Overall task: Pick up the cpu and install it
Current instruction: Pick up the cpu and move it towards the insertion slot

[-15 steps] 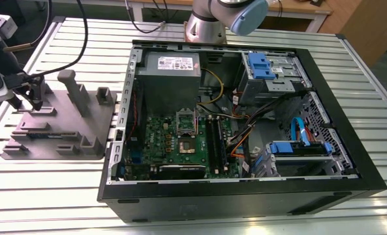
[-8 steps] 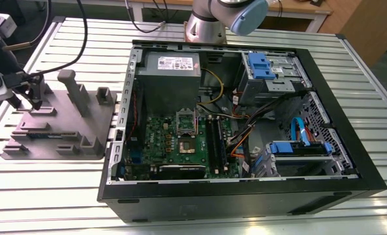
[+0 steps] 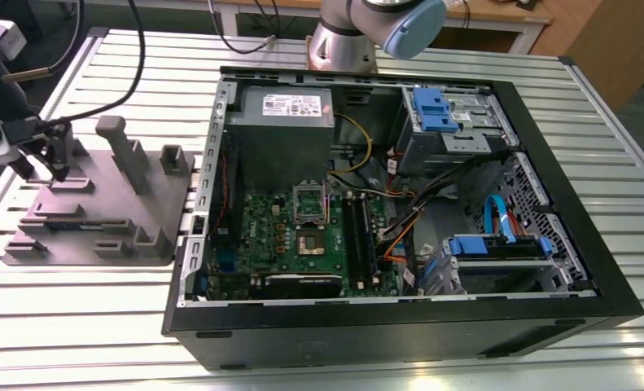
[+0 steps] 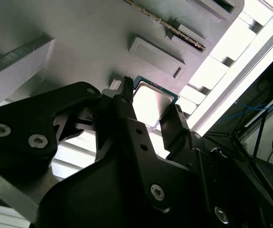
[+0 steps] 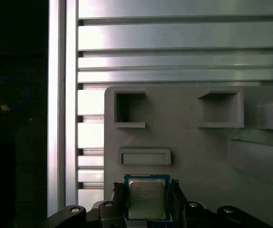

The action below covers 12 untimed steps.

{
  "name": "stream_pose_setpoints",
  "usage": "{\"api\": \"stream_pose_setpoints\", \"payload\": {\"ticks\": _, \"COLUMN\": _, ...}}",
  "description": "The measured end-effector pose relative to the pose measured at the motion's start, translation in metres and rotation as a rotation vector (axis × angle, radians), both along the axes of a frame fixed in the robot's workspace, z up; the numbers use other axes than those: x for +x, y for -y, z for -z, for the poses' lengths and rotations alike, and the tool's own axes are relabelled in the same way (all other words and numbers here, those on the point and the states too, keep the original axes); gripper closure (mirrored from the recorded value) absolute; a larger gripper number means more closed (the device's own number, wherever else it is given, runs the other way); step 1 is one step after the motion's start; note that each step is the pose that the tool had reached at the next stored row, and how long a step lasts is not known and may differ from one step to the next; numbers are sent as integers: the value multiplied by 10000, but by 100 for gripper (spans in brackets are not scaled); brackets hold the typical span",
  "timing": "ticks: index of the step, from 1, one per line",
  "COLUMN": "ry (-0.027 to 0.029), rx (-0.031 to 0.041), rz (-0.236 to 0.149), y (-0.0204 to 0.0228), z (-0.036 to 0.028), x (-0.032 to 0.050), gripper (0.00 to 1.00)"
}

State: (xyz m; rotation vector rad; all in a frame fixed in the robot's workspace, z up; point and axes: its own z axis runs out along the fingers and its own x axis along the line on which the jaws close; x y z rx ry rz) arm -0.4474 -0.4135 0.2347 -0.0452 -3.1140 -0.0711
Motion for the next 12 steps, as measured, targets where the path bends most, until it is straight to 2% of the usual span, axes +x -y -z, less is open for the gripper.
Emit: {"api": "stream_pose_setpoints", "payload": {"ticks": 12, "ry": 2, "rx": 2, "rz": -1, "y": 0, "z": -52, "x": 0, "gripper": 53}}
